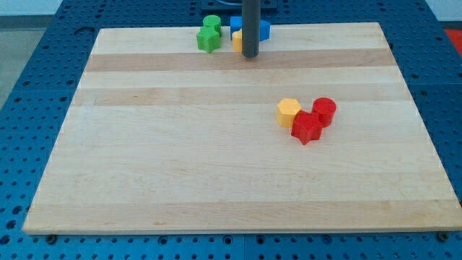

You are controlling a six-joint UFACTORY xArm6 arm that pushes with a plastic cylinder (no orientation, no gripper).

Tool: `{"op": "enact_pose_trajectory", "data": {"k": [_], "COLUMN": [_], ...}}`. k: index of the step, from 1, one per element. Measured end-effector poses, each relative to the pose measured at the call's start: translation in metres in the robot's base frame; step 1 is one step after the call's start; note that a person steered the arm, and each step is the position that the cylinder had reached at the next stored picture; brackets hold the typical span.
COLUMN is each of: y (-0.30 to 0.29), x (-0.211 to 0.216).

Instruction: Move the red circle into the blue triangle

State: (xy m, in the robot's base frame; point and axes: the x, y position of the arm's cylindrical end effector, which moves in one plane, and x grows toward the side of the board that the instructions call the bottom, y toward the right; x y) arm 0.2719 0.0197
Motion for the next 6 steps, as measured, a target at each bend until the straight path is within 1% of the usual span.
{"op": "enact_pose_trajectory", "data": {"k": [1,2,3,4,5,6], "y": [0.000,0.004,0.045,0.159,0.214,0.211], "x": [-0.006,0.009,0.057,0.066,0.115,0.165]}}
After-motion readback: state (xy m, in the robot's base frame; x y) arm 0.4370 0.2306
